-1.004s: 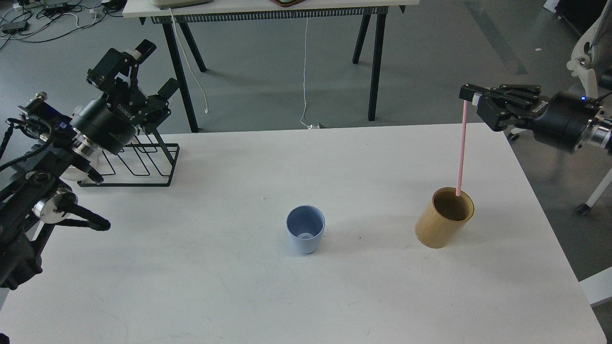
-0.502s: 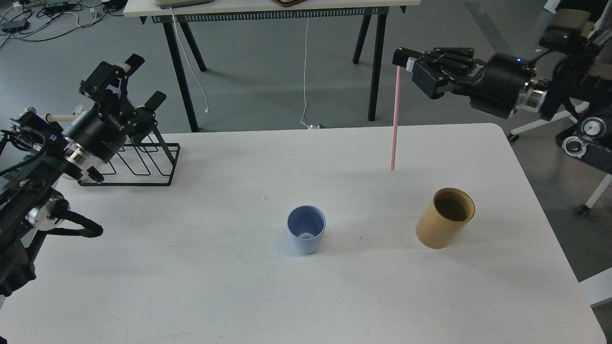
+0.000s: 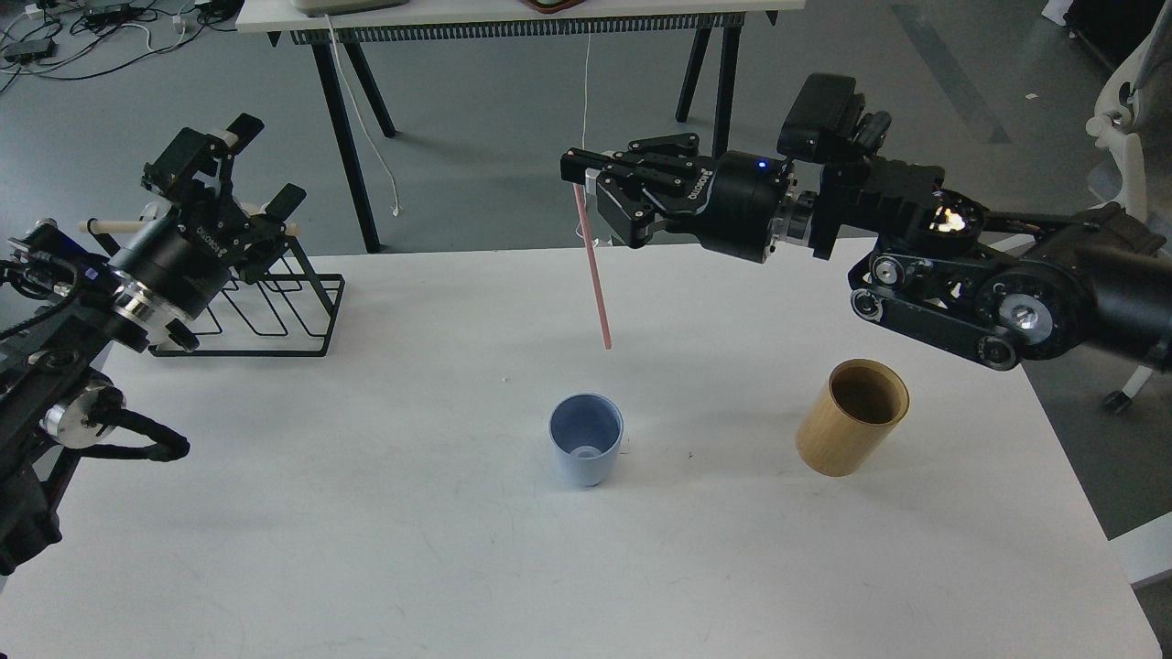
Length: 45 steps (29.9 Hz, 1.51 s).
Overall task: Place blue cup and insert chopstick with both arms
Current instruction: 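Carry the pink stick over the light-blue cup and lower it in, then open the right gripper to release the pink stick into the blue cup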
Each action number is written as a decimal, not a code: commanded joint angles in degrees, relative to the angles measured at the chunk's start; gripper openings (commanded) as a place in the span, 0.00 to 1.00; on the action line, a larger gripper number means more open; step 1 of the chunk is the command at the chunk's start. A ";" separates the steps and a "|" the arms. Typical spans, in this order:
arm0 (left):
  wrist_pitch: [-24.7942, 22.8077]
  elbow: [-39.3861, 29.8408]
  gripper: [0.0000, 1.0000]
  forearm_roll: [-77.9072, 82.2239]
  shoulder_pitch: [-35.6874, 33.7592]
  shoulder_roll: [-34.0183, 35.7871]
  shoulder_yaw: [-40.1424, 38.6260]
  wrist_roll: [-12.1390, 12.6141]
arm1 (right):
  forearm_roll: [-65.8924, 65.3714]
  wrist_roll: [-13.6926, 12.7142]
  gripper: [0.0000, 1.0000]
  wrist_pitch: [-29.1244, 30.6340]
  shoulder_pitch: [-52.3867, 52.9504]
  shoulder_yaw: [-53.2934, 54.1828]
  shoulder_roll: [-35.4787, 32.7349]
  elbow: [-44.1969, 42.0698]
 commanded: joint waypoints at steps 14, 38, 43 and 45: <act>0.00 0.40 0.99 0.00 0.24 -0.01 0.00 0.00 | 0.14 0.00 0.00 -0.04 -1.84 -2.58 2.46 1.23; 0.00 0.84 0.99 0.00 0.24 -0.01 0.00 0.00 | 0.14 0.00 0.47 -0.04 -3.33 -3.46 2.81 2.90; 0.00 0.84 0.99 0.00 0.24 -0.01 0.00 0.00 | 1.37 0.00 0.68 -0.30 -3.60 -2.23 2.81 3.60; 0.00 0.84 0.99 0.00 0.24 -0.01 0.00 0.00 | 2.41 0.00 0.73 -0.39 -3.60 -1.18 2.55 3.69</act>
